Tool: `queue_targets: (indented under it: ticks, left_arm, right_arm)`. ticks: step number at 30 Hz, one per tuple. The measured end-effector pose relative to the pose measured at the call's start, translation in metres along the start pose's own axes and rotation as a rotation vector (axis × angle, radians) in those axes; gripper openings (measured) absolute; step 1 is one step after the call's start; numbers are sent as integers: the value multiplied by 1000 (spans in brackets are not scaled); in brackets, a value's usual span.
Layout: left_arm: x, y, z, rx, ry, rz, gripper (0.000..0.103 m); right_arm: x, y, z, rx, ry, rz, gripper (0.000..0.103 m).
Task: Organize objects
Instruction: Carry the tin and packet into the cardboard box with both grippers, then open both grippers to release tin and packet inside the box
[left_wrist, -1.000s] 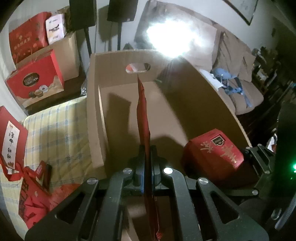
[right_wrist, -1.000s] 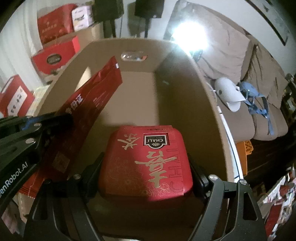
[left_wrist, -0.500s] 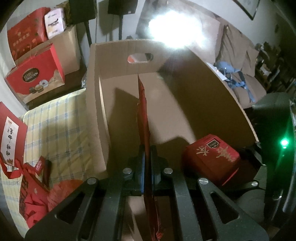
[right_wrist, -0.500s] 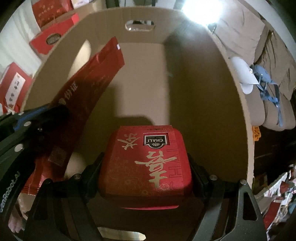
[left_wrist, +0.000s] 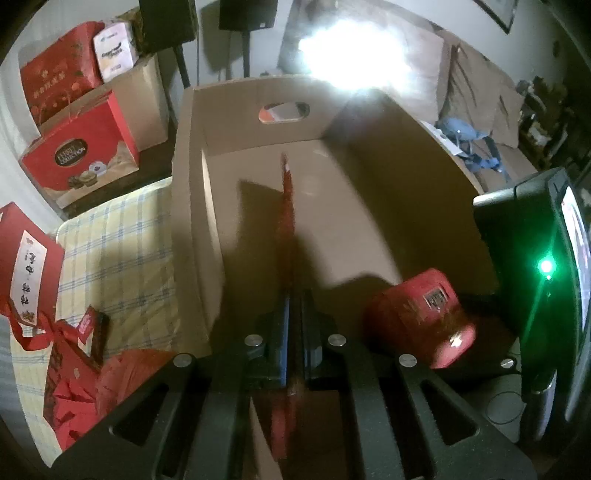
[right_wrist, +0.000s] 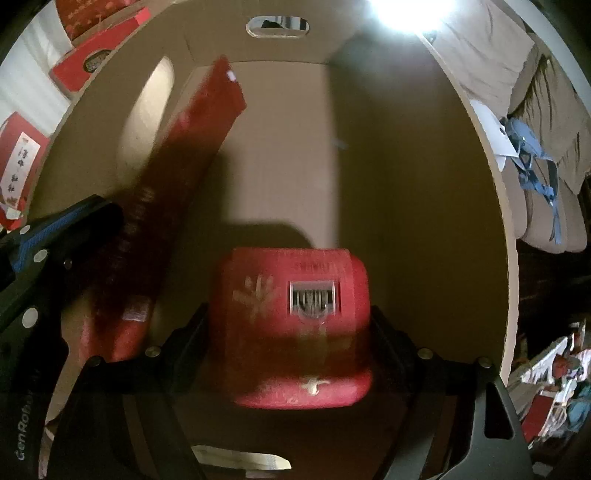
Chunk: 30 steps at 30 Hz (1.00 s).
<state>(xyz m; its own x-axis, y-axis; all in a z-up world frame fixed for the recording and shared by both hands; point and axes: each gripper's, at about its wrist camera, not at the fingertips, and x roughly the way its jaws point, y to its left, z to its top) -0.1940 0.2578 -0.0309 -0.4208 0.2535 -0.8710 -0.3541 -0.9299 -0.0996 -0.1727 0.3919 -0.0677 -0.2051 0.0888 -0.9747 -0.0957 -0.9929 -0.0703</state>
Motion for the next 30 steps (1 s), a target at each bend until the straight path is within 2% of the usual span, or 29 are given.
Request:
queue_targets:
  ticks: [2, 5, 7, 11, 13, 15, 16, 17, 19, 23, 25, 28, 30]
  left_arm:
    - [-1, 1, 0, -3, 5, -4, 6]
    - [-6, 3, -1, -2, -2, -10, 14]
    - [-12, 5, -1, -5, -14, -6, 25]
    - [-26, 14, -1, -27, -37, -34, 29]
    - [-33, 18, -1, -38, -57, -39, 37]
    - [-40, 24, -1, -56, -68, -61, 39]
    - [-42, 26, -1, -62, -70, -68, 42]
    - [-44, 27, 0, -65, -74, -63, 46]
    - [-51, 29, -1, -71, -100, -44, 60]
    - [-63, 37, -3, -80, -129, -31, 64]
    - [-69, 39, -5, -78, -143, -16, 69]
    - [-79, 46, -8, -80, -169, 3, 77]
    - [-85, 50, -10, -80, -185, 15, 81]
  right_arm:
    - [-2, -1, -3, -4, -12, -3, 82]
    - [-9, -1, -11, -17, -42, -23, 82]
    - [-14, -1, -17, -22, -63, -29, 82]
    - [-27, -3, -29, -38, -113, -47, 83]
    - [-37, -16, -26, -27, -132, -25, 83]
    - [-44, -26, -30, -10, -156, -3, 83]
    - [-46, -23, -21, -8, -165, -1, 83]
    - [-49, -20, -11, 0, -174, 0, 83]
    - [-59, -14, -15, 17, -198, 7, 83]
    - [-78, -13, -22, 47, -242, 17, 86]
    - [-85, -16, -21, 58, -264, 14, 86]
    - [-94, -19, -23, 69, -293, 13, 92]
    - [-98, -18, -25, 70, -314, 15, 101]
